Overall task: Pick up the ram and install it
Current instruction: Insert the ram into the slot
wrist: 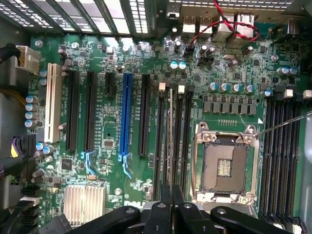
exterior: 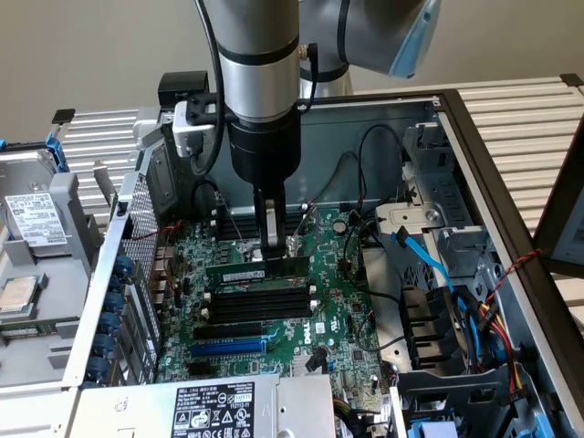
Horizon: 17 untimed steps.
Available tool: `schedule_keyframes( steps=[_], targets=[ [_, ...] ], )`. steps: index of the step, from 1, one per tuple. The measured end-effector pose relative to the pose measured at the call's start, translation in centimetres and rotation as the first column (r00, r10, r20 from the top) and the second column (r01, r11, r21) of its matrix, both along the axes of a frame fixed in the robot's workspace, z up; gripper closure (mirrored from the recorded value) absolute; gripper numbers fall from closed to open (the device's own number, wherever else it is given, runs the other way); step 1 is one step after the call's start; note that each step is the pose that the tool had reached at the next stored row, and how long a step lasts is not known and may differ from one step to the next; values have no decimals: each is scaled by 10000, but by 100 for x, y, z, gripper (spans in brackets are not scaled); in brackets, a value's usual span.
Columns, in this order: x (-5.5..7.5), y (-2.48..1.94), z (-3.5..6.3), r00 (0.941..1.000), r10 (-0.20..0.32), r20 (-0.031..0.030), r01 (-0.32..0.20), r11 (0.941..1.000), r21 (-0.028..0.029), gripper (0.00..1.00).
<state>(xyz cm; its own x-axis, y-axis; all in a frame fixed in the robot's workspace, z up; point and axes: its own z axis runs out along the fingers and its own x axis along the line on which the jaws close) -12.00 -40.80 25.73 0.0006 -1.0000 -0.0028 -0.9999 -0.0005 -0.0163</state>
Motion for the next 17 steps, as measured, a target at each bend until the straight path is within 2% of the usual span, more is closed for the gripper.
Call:
schedule_keyframes(
  steps=[2, 3, 10, 15, 17],
  targets=[
    [0, -11, -21, 9999, -114, -2, 114, 9999, 62, 88],
    [1, -18, -36, 9999, -169, 0, 169, 9998, 74, 88],
    [-1, -51, -153, 9997, -261, -1, 261, 9996, 78, 88],
    [0, -52, -154, 9997, -260, -2, 260, 9996, 77, 88],
    [1, -70, -157, 9996, -289, -1, 289, 9996, 80, 88]
  ],
)
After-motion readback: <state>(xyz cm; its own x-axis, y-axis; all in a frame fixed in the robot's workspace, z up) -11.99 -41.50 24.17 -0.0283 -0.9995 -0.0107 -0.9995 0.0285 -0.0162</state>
